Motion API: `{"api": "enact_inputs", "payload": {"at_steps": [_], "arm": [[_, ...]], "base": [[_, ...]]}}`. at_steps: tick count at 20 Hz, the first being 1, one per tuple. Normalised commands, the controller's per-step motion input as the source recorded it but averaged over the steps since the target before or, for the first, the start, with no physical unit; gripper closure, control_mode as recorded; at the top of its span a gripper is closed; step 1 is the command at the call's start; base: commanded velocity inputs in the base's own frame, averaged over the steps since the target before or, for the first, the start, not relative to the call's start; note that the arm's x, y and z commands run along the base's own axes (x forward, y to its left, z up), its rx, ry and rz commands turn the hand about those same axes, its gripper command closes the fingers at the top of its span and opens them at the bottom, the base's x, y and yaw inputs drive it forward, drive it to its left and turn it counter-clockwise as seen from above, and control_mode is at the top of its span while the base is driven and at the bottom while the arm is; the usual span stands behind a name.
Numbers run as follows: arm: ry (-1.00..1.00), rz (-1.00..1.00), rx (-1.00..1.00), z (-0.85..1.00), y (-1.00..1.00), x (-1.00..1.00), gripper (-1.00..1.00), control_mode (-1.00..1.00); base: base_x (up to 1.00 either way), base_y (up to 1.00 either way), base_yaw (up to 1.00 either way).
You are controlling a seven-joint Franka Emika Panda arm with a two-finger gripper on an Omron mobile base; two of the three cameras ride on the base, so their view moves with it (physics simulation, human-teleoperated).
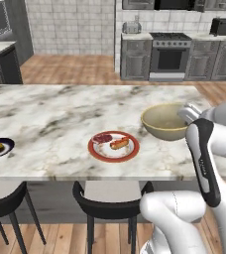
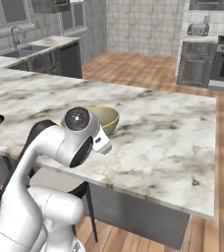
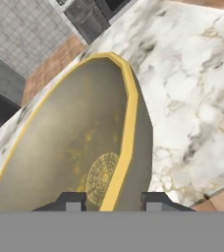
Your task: Take the smaller bowl and place it next to the appetizer plate on the dining counter , and place the larger bowl next to the plate with cooked food.
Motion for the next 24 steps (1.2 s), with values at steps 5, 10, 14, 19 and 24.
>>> {"api": "enact_inputs", "payload": {"at_steps": [5,10,14,19,24], "arm": [[0.0,0.0,0.06,-0.36,-0.11,0.38,1.0,-1.0],[0.0,0.0,0.02,-0.34,-0.05,0.37,1.0,-1.0],[0.0,0.0,0.0,-0.25,0.0,0.41,1.0,-1.0],[0.0,0.0,0.0,-0.26,0.0,0.36,1.0,-1.0],[0.0,0.0,0.0,-0.27,-0.02,0.21,1.0,-1.0]], "base": [[0.0,0.0,0.0],[0.0,0.0,0.0],[0.0,0.0,0.0],[0.0,0.0,0.0],[0.0,0.0,0.0]]}}
